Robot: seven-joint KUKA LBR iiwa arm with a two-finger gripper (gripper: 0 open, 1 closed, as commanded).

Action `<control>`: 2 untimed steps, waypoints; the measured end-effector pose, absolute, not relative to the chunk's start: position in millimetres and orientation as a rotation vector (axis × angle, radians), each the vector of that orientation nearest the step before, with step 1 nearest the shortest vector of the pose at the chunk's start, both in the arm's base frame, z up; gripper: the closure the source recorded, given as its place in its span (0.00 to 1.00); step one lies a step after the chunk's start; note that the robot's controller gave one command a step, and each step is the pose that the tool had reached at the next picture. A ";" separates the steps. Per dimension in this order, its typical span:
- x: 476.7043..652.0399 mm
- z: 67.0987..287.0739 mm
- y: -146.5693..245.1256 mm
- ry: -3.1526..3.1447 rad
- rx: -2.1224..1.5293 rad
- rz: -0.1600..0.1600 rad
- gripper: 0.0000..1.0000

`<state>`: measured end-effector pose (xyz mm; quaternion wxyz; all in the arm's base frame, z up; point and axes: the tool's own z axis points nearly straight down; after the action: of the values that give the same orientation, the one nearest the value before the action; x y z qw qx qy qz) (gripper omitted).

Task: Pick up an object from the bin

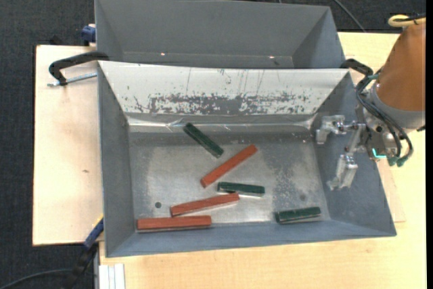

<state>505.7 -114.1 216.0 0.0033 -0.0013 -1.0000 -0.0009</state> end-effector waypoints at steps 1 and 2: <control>499.7 93.8 -103.6 -3.134 -0.001 -0.004 0.00; 505.4 69.1 -60.8 -3.139 0.016 -0.006 0.00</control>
Offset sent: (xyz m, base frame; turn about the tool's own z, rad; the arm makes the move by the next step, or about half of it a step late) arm -0.0047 0.0096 -0.1183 -0.0025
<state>505.4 -60.8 69.1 0.0012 0.0051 -1.0000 -0.0018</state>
